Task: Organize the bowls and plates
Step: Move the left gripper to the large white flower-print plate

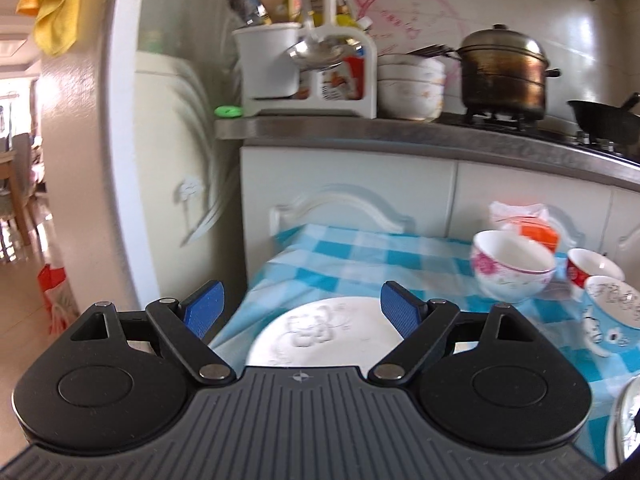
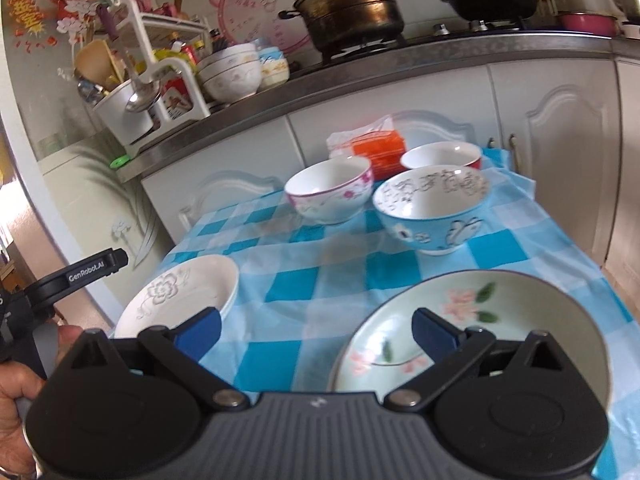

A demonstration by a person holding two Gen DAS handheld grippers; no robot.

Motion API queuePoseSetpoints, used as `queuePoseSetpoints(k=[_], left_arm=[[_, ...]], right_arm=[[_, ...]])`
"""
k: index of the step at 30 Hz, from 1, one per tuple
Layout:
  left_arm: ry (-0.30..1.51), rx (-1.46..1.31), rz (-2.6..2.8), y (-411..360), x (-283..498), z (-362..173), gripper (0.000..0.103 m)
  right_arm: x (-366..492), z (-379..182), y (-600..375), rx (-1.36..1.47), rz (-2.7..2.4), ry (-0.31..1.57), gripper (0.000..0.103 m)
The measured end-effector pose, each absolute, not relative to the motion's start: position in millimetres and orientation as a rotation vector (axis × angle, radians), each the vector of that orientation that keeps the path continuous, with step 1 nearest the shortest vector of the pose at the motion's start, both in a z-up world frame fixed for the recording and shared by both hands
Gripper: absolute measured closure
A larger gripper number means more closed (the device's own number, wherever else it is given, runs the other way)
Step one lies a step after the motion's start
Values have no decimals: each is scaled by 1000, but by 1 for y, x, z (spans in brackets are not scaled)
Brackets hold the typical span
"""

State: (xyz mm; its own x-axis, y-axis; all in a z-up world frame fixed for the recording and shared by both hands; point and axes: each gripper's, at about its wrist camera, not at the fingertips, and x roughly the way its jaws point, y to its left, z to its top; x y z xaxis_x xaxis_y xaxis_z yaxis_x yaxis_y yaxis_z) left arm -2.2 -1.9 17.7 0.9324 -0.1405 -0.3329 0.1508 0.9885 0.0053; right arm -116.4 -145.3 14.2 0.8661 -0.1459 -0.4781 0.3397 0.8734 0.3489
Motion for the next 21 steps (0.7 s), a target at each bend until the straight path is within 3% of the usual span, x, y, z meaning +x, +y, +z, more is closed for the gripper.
queuePoseSetpoints(k=[21], left_arm=[[470, -41, -89, 41, 35, -15, 0]], right_arm=[[-33, -8, -112, 468, -192, 544, 0]])
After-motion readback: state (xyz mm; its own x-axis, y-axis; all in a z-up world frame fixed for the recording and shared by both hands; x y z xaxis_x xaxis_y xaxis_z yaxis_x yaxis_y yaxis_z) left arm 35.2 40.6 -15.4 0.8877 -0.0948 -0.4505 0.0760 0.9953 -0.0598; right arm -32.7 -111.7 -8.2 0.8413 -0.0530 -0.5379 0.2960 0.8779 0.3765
